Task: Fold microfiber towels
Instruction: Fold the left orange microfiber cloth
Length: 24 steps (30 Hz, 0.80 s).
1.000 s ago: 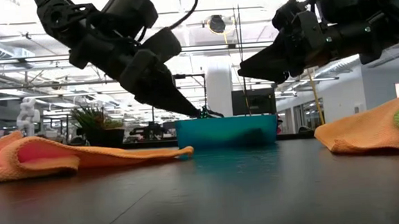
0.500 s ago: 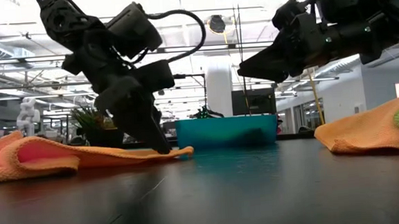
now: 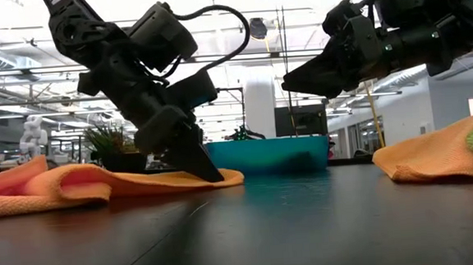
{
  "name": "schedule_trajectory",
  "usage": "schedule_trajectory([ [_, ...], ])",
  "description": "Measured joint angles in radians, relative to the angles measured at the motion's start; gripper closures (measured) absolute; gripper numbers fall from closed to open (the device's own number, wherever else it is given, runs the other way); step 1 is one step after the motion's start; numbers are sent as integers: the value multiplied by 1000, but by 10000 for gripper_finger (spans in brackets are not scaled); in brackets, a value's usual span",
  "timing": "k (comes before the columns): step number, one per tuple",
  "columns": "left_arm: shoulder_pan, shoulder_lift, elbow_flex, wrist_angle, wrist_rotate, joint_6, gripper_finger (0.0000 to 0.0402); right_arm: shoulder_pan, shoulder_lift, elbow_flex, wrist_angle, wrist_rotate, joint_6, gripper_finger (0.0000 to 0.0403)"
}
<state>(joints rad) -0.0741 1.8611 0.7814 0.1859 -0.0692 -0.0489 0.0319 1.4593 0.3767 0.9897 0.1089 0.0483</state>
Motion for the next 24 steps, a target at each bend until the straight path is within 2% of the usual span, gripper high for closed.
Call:
schedule_trajectory([
  [2,-1,3,-2,28,3,30,380,0,0,0,-1,0,4,236],
  [3,0,3,-2,51,4,34,389,0,0,0,0,0,4,236],
  [6,1,6,-4,125,-28,61,391,0,0,0,0,-3,31,236],
  [12,27,-38,-7,260,-176,120,395,-6,38,2,-6,-8,159,236],
  [20,47,-60,-5,408,-178,160,397,-17,171,40,18,-7,285,236],
  [24,45,-61,-5,414,-175,160,396,-32,258,83,50,-8,311,236],
])
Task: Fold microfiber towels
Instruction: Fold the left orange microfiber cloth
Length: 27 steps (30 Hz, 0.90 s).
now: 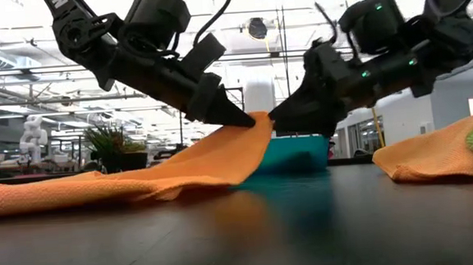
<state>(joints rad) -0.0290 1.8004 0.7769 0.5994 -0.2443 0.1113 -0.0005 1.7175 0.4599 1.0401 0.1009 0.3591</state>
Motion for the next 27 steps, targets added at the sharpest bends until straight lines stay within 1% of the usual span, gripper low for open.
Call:
schedule_trajectory([
  [7,-17,0,0,-4,1,0,397,-20,116,85,53,-1,-1,236],
  [11,-24,-1,1,-16,0,-1,391,-20,116,93,56,-2,-36,236],
  [15,-25,-1,2,-44,-1,-8,398,-20,107,89,45,-3,-51,245],
  [19,-25,-1,2,-61,-16,-21,387,-20,107,89,20,-2,-57,286],
  [23,-25,-1,2,-70,-20,-36,385,-18,107,88,-6,-3,-61,355],
  [25,-25,-2,2,-74,-19,-37,390,-18,107,88,-13,-25,-69,388],
  [27,-25,-2,2,-92,-19,-43,390,-18,107,88,-13,-27,-76,395],
])
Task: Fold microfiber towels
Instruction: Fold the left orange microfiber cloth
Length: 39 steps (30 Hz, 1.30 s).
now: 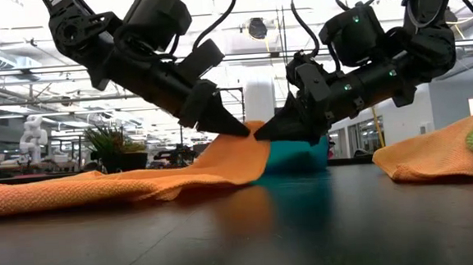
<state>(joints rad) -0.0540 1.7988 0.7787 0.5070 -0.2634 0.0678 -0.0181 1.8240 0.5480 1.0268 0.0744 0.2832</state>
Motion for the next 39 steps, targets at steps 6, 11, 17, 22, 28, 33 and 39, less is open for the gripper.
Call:
schedule_trajectory([
  [6,0,-84,2,-237,-3,-59,348,0,0,0,-7,0,-4,399],
  [11,-7,-160,1,-515,-4,-140,305,-1,0,0,-10,2,-16,400],
  [17,-67,-235,0,-744,-1,-277,279,-2,0,0,-5,3,-33,401],
  [22,-157,-299,2,-815,10,-358,283,-2,0,0,-7,3,-34,402],
  [28,-241,-304,1,-915,-60,-428,291,0,0,0,9,2,-38,402],
  [33,-218,-304,1,-1113,-308,-539,291,24,0,0,18,0,-77,402],
  [39,-92,-327,-51,-1106,-325,-482,291,69,0,-1,21,-1,-112,403],
])
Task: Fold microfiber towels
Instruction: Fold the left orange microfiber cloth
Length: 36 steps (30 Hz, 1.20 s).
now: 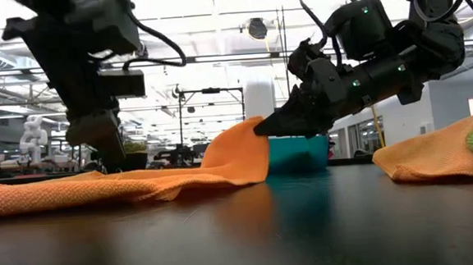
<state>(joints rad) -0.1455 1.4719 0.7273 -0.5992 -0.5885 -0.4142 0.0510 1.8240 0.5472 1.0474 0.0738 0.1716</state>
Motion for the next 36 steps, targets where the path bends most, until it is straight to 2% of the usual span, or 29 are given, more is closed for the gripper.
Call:
schedule_trajectory([
  [3,80,-56,-65,138,78,77,291,19,0,0,0,0,-5,403],
  [8,213,-231,-201,340,216,156,291,37,0,0,-4,0,-9,403],
  [11,318,-315,-289,472,345,161,291,43,0,0,-5,0,-9,403],
  [15,465,-342,-374,566,546,94,291,50,0,0,5,-1,-45,403],
  [17,517,-329,-399,585,610,76,291,56,0,0,17,-1,-62,403],
  [22,582,-293,-419,611,626,57,289,69,0,0,27,-1,-88,403],
  [29,601,-224,-418,798,725,79,289,69,0,0,31,-27,-91,403],
  [36,603,-105,-416,847,728,81,289,69,0,0,30,-27,-90,403],
])
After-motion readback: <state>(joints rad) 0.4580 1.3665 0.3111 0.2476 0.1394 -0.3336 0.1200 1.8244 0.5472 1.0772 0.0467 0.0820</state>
